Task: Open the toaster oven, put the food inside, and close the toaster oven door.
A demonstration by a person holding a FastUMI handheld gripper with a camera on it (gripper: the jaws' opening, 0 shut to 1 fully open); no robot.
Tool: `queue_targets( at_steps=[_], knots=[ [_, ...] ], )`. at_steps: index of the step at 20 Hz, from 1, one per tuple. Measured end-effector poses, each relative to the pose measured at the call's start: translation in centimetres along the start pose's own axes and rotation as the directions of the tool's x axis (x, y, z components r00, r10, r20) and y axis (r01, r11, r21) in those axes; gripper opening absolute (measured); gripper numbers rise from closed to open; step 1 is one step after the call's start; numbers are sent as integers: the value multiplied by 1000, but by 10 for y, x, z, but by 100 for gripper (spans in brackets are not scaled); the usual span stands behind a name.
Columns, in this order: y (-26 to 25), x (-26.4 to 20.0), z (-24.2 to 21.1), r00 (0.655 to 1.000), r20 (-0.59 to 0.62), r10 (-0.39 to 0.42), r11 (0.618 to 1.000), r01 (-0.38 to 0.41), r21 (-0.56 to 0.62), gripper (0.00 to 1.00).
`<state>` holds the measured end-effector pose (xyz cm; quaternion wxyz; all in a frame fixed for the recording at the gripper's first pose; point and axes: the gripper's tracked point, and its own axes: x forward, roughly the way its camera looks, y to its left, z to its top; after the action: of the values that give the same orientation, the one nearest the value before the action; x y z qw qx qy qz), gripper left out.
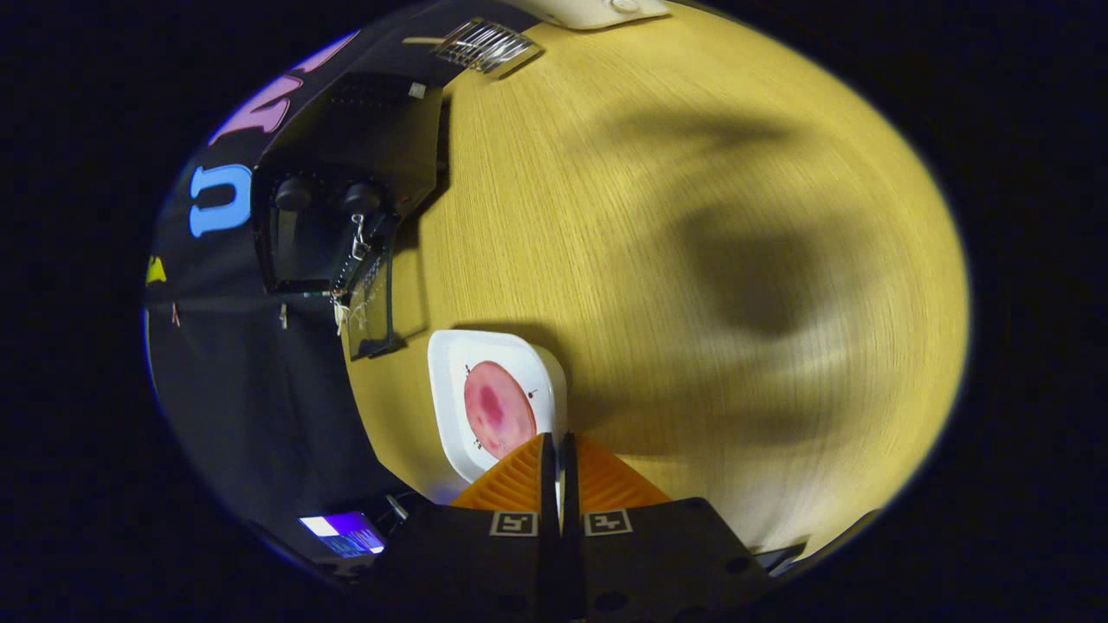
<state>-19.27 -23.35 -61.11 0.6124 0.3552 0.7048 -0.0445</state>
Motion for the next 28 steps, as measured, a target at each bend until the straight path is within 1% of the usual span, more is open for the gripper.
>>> queue_targets(
  at_steps=[2, 4, 6, 8, 11, 14, 17, 18, 21, 25, 28],
  knots=[
    [12, -9, -8, 999, 49, 23, 999, -25, 45, 5],
    [36, -17, -16, 993, 101, 67, 992, -77, 97, 5],
    [67, -20, -23, 980, 164, 117, 977, -143, 159, 5],
    [99, -17, -25, 962, 232, 145, 958, -195, 209, 5],
    [130, -4, -21, 935, 333, 120, 941, -214, 261, 5],
    [167, 18, -17, 910, 397, 124, 892, -277, 358, 5],
    [198, 41, 0, 887, 454, 81, 868, -286, 405, 5],
    [208, 48, 8, 880, 470, 70, 855, -296, 426, 5],
    [243, 66, 37, 855, 512, 85, 808, -359, 467, 5],
    [256, 88, 82, 822, 568, 37, 727, -412, 549, 5],
    [264, 102, 108, 810, 586, 7, 701, -422, 575, 5]
  ],
)
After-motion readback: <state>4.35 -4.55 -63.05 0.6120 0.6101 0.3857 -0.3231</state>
